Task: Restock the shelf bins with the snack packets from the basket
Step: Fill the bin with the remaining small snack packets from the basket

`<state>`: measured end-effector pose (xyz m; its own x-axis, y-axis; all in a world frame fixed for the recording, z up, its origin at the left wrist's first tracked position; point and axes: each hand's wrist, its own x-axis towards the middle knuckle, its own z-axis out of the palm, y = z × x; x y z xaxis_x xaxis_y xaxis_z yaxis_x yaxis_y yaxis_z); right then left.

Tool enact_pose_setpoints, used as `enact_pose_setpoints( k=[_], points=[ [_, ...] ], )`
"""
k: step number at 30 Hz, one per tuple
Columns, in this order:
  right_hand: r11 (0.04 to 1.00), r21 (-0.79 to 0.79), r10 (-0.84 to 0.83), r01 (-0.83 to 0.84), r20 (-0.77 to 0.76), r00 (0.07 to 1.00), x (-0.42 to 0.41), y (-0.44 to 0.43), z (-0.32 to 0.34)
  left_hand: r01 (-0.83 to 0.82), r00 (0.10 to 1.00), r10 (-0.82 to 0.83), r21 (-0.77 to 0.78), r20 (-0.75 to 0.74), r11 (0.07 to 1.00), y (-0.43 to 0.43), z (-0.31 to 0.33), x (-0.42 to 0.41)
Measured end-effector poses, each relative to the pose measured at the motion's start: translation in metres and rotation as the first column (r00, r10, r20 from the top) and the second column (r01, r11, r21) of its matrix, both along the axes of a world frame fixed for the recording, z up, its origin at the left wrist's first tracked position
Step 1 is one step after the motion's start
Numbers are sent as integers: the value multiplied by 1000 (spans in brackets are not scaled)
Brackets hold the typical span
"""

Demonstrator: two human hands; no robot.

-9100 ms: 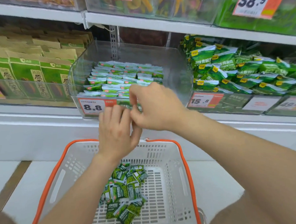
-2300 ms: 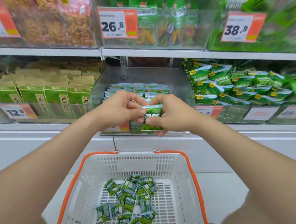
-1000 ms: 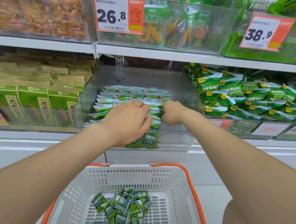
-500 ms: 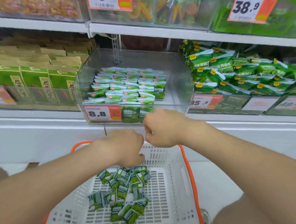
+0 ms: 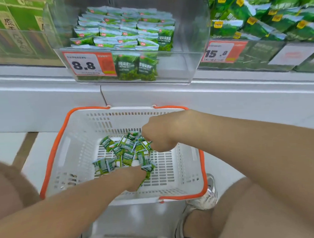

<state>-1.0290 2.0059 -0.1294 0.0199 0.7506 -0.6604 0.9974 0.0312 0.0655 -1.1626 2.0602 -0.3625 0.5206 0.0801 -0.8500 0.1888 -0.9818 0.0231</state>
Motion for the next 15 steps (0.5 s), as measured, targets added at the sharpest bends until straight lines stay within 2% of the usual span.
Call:
enact_pose_setpoints(
  k=[4, 8, 15],
  points=[
    [1000, -22, -8, 8, -5, 1000, 5, 1, 0, -189, 980, 191, -41, 55, 981, 1, -38, -13],
    [1000, -29, -2, 3, 23, 1000, 4, 4, 0, -291, 955, 296, -106, 33, 951, 3, -45, -10],
    [1000, -13, -8, 8, 16, 1000, 0, 10, 3, -155, 988, 155, -38, 0, 987, 10, -50, -6]
  ],
)
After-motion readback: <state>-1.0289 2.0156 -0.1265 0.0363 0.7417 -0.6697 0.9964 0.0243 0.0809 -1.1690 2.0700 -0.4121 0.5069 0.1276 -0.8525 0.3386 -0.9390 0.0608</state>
